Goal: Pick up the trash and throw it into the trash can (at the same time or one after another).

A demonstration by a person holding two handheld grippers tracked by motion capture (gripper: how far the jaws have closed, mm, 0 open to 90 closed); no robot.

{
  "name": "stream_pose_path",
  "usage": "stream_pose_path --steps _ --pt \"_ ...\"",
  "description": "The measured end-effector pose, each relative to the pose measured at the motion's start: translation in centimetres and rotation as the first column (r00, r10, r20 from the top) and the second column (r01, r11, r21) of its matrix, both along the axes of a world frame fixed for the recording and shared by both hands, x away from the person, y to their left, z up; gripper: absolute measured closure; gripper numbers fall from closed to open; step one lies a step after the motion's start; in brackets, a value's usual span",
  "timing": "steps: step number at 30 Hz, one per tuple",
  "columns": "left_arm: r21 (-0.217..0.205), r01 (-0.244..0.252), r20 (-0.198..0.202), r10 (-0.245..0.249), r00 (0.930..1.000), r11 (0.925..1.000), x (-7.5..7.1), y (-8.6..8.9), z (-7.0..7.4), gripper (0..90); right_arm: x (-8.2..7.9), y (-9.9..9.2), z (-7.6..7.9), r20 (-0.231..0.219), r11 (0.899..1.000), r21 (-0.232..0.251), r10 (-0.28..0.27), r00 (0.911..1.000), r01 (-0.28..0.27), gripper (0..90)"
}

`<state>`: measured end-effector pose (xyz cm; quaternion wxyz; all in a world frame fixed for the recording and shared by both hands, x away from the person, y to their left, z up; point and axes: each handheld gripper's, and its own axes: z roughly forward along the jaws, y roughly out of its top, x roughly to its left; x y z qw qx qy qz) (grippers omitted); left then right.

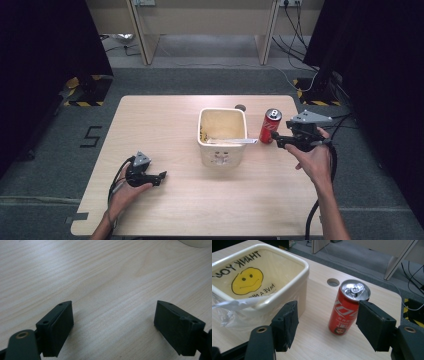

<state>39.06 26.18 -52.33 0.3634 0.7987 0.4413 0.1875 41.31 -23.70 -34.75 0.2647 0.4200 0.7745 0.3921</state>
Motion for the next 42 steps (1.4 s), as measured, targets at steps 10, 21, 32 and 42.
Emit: stream_pose_path --steps 10,21,32,42 --pt "0.001 0.001 -0.001 -0.001 1.0 1.0 0.0 0.0 0.0 15.3 -0.4 -0.3 -1.4 0.017 0.999 0.043 -0.015 0.9997 0.015 32.2" --pt "0.0 0.0 -0.001 0.0 1.0 1.0 0.0 0.0 0.0 15.3 -0.9 -0.1 -2.5 0.049 0.997 0.078 -0.025 0.9985 0.021 31.4" --pt "0.0 -0.001 0.0 0.001 1.0 1.0 0.0 0.0 0.0 15.3 -1.1 0.1 -3.1 0.079 0.996 0.076 -0.049 0.9957 0.043 29.7" --pt "0.0 0.0 -0.001 0.0 1.0 1.0 0.0 0.0 0.0 15.3 -0.7 -0.1 -4.0 0.062 0.995 0.062 -0.087 0.9942 0.084 25.4"
